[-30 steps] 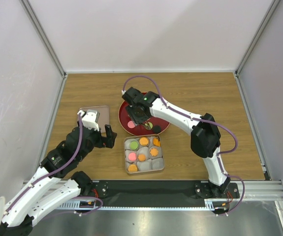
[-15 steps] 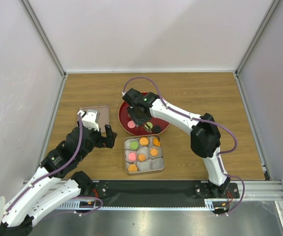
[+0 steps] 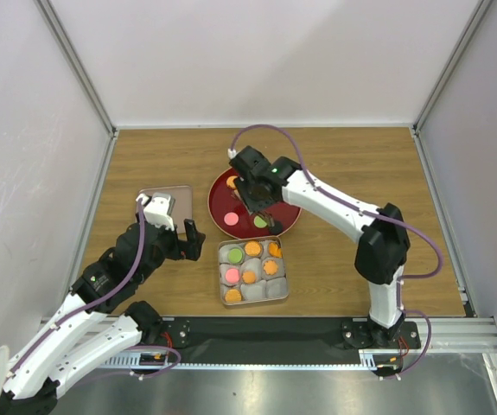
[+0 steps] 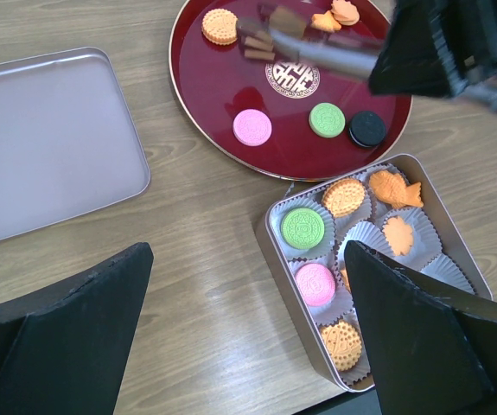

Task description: Pack the cookies

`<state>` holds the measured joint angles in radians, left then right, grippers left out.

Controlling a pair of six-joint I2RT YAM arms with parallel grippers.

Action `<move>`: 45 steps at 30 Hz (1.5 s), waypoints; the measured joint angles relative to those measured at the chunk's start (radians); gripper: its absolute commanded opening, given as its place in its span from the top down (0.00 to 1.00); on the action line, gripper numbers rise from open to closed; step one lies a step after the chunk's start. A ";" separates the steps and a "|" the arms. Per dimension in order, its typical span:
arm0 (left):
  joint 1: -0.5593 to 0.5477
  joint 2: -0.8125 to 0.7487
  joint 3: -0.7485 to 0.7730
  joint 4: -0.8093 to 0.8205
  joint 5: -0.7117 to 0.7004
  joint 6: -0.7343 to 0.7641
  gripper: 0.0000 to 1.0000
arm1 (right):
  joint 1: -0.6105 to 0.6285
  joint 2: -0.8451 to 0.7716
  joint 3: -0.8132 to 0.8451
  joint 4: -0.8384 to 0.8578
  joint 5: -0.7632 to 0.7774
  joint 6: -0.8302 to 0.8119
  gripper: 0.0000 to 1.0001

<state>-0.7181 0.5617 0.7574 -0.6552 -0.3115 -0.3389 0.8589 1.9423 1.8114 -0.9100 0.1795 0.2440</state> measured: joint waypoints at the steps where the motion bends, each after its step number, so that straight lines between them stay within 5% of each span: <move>1: 0.000 0.000 0.000 0.000 0.000 0.000 0.00 | -0.002 -0.013 -0.003 0.004 0.000 0.002 0.64; 14: 0.000 0.000 0.000 0.000 0.000 0.000 0.00 | -0.006 -0.201 -0.130 -0.002 -0.041 0.018 0.65; 28: 0.000 0.000 0.000 0.000 0.000 0.000 0.00 | 0.146 -0.697 -0.402 -0.161 -0.152 0.089 0.65; 45: 0.000 0.008 0.000 0.000 0.000 0.000 0.00 | 0.353 -0.758 -0.628 -0.197 -0.191 0.241 0.64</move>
<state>-0.7181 0.5694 0.7574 -0.6548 -0.3115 -0.3393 1.2121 1.1847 1.1831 -1.1072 -0.0116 0.4854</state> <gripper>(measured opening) 0.996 0.384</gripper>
